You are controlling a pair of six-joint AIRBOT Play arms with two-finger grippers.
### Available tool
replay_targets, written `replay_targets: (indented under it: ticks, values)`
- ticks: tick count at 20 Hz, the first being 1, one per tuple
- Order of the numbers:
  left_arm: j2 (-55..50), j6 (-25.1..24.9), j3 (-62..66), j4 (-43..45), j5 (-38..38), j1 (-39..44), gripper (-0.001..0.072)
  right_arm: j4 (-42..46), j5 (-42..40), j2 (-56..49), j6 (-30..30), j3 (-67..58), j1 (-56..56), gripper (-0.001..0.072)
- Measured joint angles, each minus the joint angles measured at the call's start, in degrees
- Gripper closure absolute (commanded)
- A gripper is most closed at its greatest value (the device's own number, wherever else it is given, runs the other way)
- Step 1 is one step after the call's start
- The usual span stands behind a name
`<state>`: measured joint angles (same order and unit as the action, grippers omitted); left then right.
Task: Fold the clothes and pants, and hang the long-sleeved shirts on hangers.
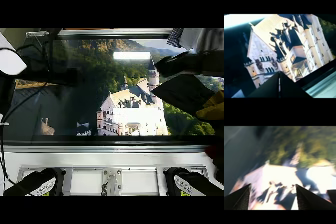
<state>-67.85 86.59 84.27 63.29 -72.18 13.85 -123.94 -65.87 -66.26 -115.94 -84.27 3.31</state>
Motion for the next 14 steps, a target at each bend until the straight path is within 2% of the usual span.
replay_targets:
  ticks: [3,8,9,11,14]
  values:
    - [3.2,-0.1,-7.8,-0.1,4.4,2.2,0.0697,-5.1,-3.7,-3.3,-4.8,2.9,6.0,0.0136]
    - [5.1,-0.2,-14.6,-0.3,7.0,4.8,0.0696,-7.5,-2.2,-5.0,-7.4,7.3,12.1,0.0137]
    - [5.2,-0.2,-15.4,-0.3,7.3,5.0,0.0696,-7.7,-2.1,-5.1,-7.6,7.6,12.5,0.0188]
    - [5.3,-0.2,-16.5,-0.3,7.6,5.3,0.0696,-7.9,-2.0,-5.3,-8.1,8.0,13.0,0.0710]
    - [5.4,-0.2,-17.2,-0.3,7.7,5.5,0.0697,-8.1,-1.8,-5.4,-8.2,8.3,13.4,0.0695]
